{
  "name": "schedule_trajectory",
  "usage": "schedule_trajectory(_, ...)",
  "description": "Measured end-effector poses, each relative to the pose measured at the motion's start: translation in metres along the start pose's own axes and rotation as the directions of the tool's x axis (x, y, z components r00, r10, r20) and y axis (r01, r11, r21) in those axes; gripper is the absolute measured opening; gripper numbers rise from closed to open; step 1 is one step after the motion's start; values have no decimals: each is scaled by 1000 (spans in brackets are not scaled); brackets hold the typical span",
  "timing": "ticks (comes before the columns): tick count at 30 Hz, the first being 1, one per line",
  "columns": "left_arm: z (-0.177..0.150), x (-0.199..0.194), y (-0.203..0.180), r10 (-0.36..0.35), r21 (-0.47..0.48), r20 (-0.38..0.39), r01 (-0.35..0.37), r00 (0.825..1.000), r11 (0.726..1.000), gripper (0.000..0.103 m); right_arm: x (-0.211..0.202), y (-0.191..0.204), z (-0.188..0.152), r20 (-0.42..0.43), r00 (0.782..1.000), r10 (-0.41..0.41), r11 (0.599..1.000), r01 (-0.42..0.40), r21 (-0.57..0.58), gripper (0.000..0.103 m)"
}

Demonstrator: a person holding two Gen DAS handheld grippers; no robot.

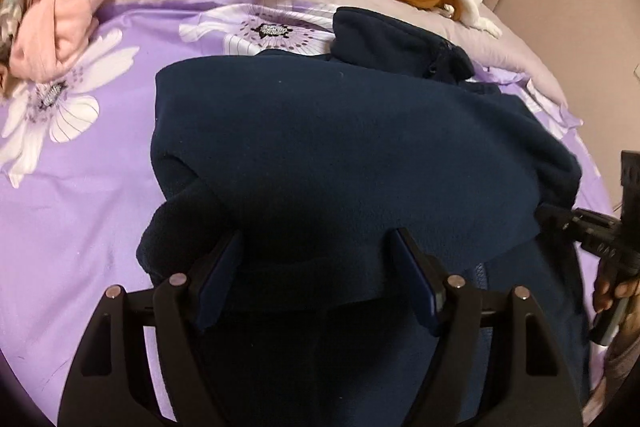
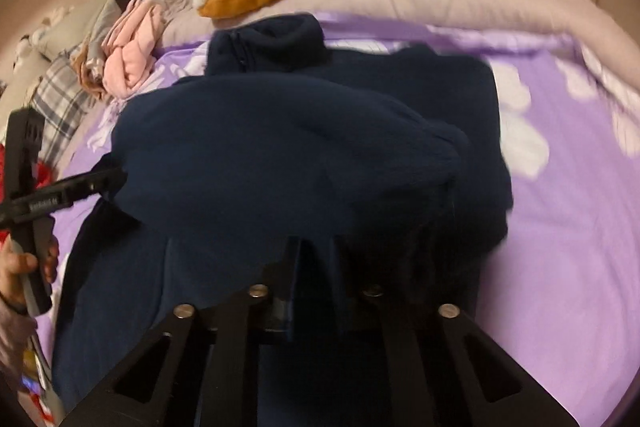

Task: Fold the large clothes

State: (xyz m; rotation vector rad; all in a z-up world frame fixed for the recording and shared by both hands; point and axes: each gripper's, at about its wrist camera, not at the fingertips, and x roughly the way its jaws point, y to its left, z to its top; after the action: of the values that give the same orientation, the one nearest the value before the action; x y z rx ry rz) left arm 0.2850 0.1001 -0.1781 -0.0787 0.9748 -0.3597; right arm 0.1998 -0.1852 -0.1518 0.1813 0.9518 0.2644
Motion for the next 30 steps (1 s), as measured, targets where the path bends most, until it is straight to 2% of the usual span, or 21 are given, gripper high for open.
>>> schedule_trajectory(7, 4, -22, 12, -74, -86, 17, 75, 997, 993, 76, -26, -1, -1, 10, 999, 53, 998, -53, 25, 12)
schedule_trajectory(9, 4, -25, 13, -86, -94, 18, 87, 996, 992, 76, -45, 1, -1, 61, 995, 80, 997, -80, 11, 16)
schedule_trajectory(12, 5, -22, 13, -94, -106, 9, 94, 996, 990, 76, -69, 3, 7, 156, 981, 119, 993, -121, 8, 17)
schedule_trajectory(16, 2, -18, 10, -81, -90, -3, 80, 997, 993, 76, -80, 1, 26, 250, 964, 95, 993, -110, 43, 17)
schedule_trajectory(19, 1, -15, 13, -86, -86, -8, 85, 996, 993, 76, -59, -4, 34, 209, 978, 7, 998, -20, 62, 17)
schedule_trajectory(21, 1, -15, 17, -102, -103, -7, 100, 995, 990, 76, -30, -16, 33, 113, 990, -84, 992, 73, 99, 17)
schedule_trajectory(22, 1, -14, 19, -113, -116, -7, 111, 994, 987, 76, -18, -24, 29, 63, 994, -90, 988, 82, 130, 17)
schedule_trajectory(23, 1, -14, 21, -117, -120, -7, 116, 993, 986, 76, -12, -30, 23, 53, 997, -63, 987, 54, 152, 16)
schedule_trajectory(24, 1, -14, 21, -121, -123, -8, 119, 993, 985, 76, -15, -31, 20, 85, 995, -50, 988, 36, 153, 16)
schedule_trajectory(28, 0, -15, 21, -120, -118, -11, 118, 993, 986, 76, -27, -26, 19, 93, 995, -42, 987, 27, 159, 16)
schedule_trajectory(30, -1, -15, 21, -118, -116, -11, 116, 993, 986, 76, -41, -22, 20, 136, 990, -26, 990, 6, 142, 18)
